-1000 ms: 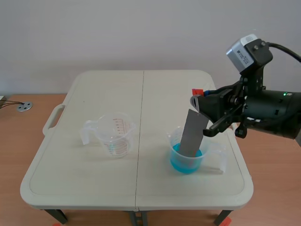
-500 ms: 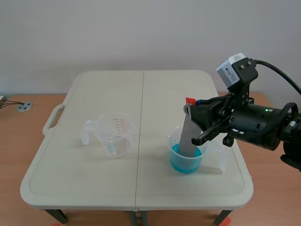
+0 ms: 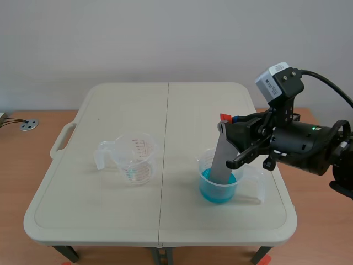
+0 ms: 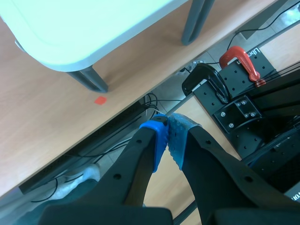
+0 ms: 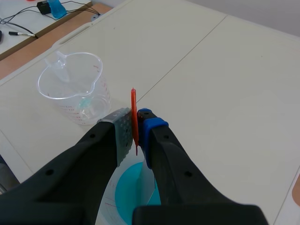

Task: Hold the metal plate by the orange handle, dip it into the blue solution, take it out and point at it, then put the plate back in the beaker on the left.
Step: 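Hold the plate still in the solution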

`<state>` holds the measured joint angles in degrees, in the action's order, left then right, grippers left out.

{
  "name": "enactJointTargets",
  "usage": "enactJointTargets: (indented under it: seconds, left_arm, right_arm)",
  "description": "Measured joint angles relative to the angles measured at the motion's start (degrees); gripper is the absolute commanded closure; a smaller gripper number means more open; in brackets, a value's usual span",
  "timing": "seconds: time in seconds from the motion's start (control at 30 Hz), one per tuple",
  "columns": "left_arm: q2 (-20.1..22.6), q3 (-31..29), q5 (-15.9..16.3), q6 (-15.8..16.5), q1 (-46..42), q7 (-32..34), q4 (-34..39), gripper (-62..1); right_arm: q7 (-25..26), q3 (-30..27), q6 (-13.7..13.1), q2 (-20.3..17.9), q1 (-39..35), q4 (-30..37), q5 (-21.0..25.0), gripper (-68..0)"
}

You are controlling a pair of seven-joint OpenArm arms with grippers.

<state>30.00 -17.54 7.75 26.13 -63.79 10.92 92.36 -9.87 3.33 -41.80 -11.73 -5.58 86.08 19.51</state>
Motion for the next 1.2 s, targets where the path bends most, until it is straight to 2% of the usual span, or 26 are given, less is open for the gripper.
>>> enactJointTargets:
  seconds: [1.2]
  left_arm:
    - [0.00,0.00,0.00,0.00,0.00,-1.22,0.00,-1.8]
  right_arm:
    - [0.07,0.00,0.00,0.00,0.04,0.00,-0.72,-1.1]
